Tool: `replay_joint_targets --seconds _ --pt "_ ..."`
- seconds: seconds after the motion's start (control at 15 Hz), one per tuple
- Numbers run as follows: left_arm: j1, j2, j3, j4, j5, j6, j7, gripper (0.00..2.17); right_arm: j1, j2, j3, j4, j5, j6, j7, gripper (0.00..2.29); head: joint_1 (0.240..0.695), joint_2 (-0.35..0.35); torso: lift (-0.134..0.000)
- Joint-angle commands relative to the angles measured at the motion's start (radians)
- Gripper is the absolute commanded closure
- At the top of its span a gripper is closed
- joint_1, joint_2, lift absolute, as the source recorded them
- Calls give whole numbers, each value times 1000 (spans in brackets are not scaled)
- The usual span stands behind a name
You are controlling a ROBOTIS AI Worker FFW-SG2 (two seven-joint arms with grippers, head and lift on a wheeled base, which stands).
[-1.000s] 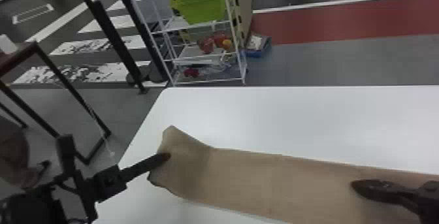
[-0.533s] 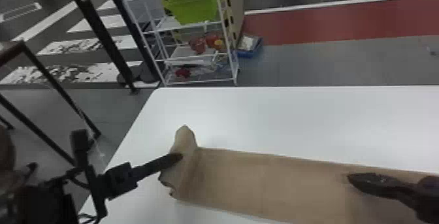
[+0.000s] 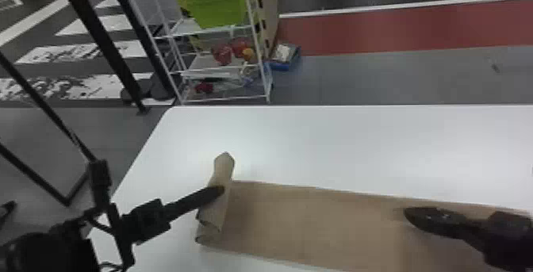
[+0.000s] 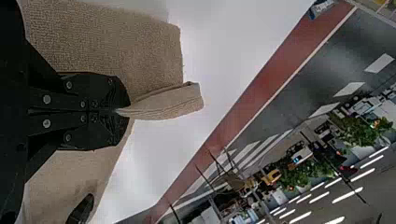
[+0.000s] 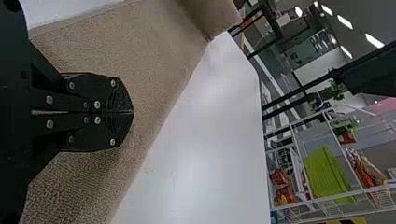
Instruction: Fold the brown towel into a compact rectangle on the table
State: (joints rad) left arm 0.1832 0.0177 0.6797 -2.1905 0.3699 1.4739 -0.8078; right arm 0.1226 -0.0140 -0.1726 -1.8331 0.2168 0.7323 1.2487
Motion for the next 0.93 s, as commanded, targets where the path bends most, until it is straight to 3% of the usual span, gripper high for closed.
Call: replay_joint_targets --seconds 0.0,0.67,0.87 --pt "16 -20 -42 3 -2 -48 18 1777 5 0 -7 0 -7 -9 0 1595 695 225 -122" --pt "91 -20 -215 21 40 -201 118 1744 6 6 -13 11 -14 -30 -12 1517 695 131 -122" --pt "97 -20 -261 40 52 -211 121 1136 6 6 -10 17 -14 -33 -15 1517 695 117 -122"
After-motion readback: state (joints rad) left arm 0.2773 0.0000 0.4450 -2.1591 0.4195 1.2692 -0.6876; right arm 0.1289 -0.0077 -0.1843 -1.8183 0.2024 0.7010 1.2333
